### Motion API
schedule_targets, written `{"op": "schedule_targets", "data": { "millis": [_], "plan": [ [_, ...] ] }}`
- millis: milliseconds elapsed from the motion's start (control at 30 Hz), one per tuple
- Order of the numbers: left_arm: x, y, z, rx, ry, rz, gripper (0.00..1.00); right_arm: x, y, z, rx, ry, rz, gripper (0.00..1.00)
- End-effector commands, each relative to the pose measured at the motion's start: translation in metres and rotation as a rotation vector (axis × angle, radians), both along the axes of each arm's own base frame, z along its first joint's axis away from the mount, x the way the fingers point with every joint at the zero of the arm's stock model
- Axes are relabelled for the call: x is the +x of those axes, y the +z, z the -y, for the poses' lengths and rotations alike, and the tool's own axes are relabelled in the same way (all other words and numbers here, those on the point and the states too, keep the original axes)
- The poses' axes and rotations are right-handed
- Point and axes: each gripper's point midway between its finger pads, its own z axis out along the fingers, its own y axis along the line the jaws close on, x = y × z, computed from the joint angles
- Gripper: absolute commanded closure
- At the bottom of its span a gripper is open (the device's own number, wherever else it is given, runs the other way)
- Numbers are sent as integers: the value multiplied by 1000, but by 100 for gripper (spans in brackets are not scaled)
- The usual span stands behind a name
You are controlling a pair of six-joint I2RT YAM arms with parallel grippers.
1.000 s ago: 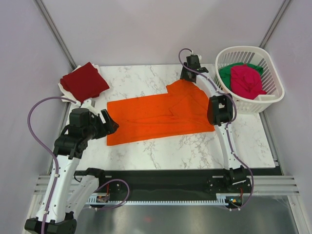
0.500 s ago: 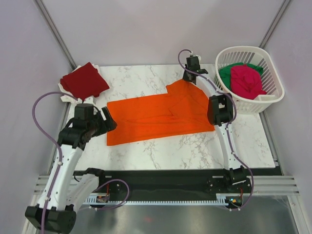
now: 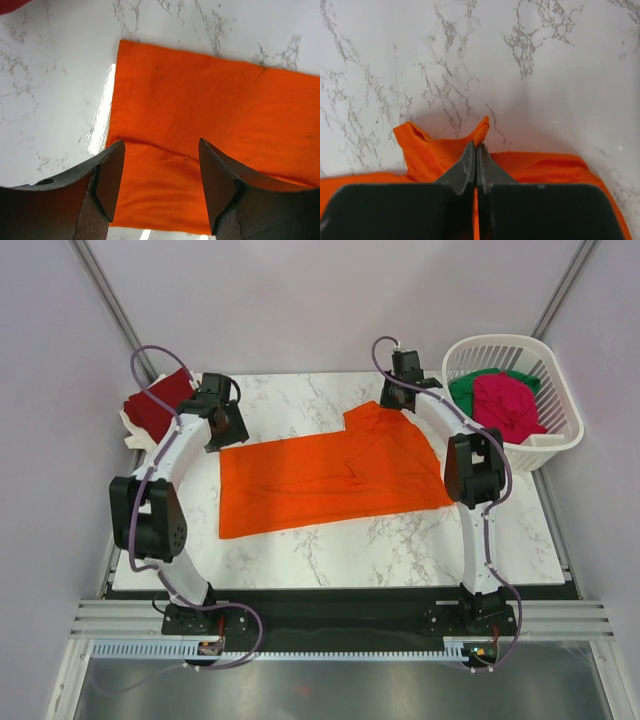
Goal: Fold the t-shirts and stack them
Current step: Fold the tshirt
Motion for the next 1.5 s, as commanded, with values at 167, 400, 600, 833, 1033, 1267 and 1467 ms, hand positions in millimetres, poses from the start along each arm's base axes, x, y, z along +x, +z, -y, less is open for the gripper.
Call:
{"op": "schedule_targets", "data": {
  "millis": [167, 400, 600, 833, 1033, 1267, 1467],
  "plan": [
    [70, -68, -6, 57, -21, -78, 31, -30, 58, 13, 24, 0, 62, 100],
    [93, -87, -20, 50, 47, -96, 30, -38, 64, 11, 54, 8, 61, 100],
    [100, -96, -23, 33, 77, -104, 29, -45, 54, 5, 85, 35, 42, 100],
    [98, -106, -25, 12, 113, -123, 23, -47, 42, 5, 80, 35, 21, 100],
    [88, -130, -30, 40, 151, -174, 21, -47, 42, 5, 81, 38, 21, 100],
    [97, -139, -27, 21, 146, -182, 41, -50, 38, 6, 70, 37, 13, 100],
    [98, -137, -21, -4, 131, -183, 73, -49, 40, 3, 82, 46, 16, 100]
  ]
}}
